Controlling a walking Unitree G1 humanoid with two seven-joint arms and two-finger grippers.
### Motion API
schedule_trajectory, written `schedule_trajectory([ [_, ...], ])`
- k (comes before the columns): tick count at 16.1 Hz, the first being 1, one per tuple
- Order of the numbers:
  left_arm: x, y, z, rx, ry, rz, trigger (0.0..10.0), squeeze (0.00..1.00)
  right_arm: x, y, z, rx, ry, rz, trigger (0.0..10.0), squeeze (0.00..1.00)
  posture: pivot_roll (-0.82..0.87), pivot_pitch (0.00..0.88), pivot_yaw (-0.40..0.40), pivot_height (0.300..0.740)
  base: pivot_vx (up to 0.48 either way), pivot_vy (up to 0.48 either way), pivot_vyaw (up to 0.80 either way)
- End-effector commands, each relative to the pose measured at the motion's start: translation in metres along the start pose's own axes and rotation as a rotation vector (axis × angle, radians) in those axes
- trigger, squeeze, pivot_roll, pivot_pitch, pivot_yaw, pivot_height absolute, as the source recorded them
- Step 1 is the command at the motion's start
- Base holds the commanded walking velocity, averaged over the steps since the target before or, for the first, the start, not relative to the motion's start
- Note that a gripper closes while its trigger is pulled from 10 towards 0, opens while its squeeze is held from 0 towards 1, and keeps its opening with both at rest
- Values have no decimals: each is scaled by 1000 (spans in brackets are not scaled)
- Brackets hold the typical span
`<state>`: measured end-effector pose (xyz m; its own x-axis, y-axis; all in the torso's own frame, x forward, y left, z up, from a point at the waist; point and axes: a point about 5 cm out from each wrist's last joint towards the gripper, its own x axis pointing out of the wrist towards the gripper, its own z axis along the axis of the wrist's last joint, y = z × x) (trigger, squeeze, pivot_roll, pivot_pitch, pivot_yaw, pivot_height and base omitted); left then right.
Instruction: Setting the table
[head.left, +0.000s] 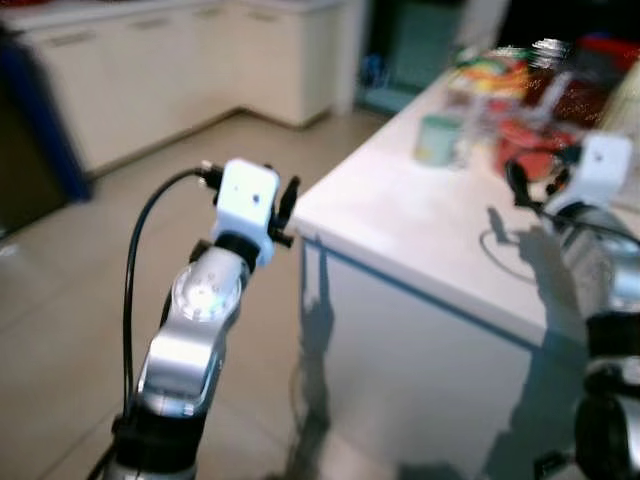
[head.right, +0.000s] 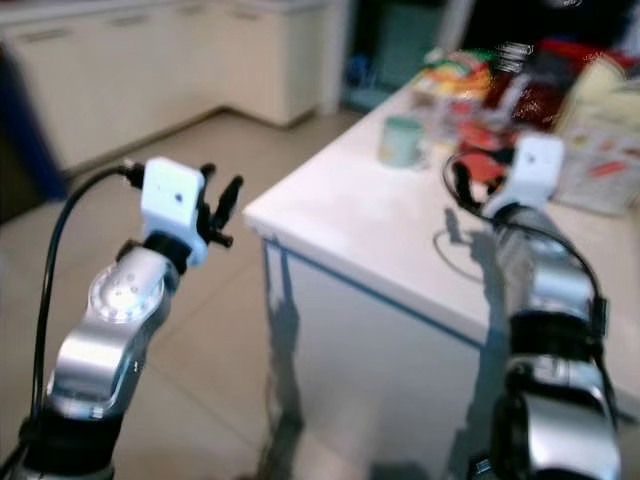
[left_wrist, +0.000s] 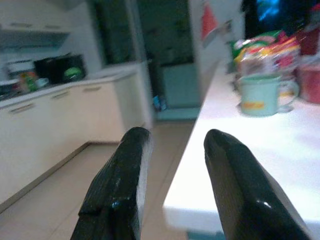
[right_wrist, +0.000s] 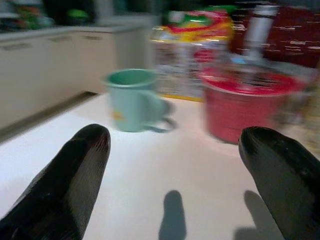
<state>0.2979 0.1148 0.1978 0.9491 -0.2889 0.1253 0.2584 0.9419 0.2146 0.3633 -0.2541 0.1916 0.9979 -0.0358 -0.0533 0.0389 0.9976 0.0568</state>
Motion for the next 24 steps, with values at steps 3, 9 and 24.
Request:
schedule_trajectory([
  [3,1,2,5,0,-20,5,10000,0,-15,20,4,51,-52,54,10000,0,-13,0,-31,740,0,0,0],
  [9,5,0,6,-10,-26,-11,10000,0,-27,26,1,84,-41,51,10000,0,-21,0,-16,740,323,0,-217],
  [24,0,9,4,16,-23,39,10000,0,-52,74,18,96,-137,415,10000,0,-12,0,-28,740,252,0,-115],
])
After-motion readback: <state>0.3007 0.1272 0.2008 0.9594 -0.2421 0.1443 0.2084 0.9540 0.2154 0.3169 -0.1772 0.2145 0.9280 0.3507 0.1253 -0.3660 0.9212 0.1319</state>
